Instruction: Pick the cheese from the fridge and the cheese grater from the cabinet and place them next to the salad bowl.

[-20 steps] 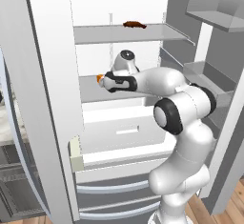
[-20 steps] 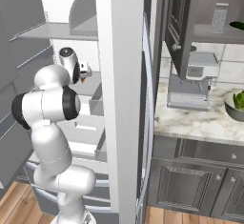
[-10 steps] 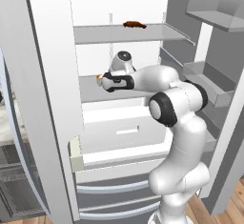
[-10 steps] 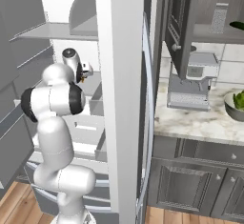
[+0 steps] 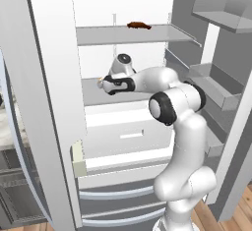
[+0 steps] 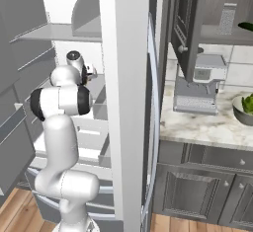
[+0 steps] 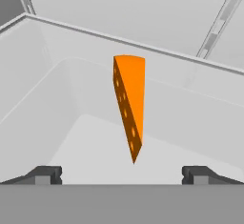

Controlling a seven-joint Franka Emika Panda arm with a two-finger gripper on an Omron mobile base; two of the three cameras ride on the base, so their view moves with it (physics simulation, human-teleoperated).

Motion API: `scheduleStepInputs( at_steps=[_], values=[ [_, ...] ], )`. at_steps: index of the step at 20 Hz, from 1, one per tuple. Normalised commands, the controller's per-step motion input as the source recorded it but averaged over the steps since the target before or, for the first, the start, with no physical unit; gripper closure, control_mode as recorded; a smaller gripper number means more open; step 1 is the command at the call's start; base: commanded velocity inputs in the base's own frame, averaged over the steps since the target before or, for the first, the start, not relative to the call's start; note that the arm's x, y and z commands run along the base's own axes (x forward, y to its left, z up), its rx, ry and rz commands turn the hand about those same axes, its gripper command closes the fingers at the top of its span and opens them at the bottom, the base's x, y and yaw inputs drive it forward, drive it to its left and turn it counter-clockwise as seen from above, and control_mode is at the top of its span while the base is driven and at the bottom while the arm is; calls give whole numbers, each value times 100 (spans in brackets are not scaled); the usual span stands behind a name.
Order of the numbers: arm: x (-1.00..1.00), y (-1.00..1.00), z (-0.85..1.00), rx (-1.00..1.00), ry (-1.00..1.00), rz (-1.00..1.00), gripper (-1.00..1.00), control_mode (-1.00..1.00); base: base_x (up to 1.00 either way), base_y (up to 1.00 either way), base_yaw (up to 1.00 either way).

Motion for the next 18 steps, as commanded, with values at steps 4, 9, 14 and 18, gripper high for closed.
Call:
scheduleStepInputs(
  at_steps=[4, 9, 14, 18],
  values=[
    [34, 1, -12, 0, 0, 0, -100, -100, 0, 0, 0],
    [34, 1, -11, 0, 0, 0, -100, -100, 0, 0, 0],
    [31, 5, -14, 1, 0, -1, -100, -100, 0, 0, 0],
    [32, 6, -16, 2, 0, -1, -100, -100, 0, 0, 0]
  ],
)
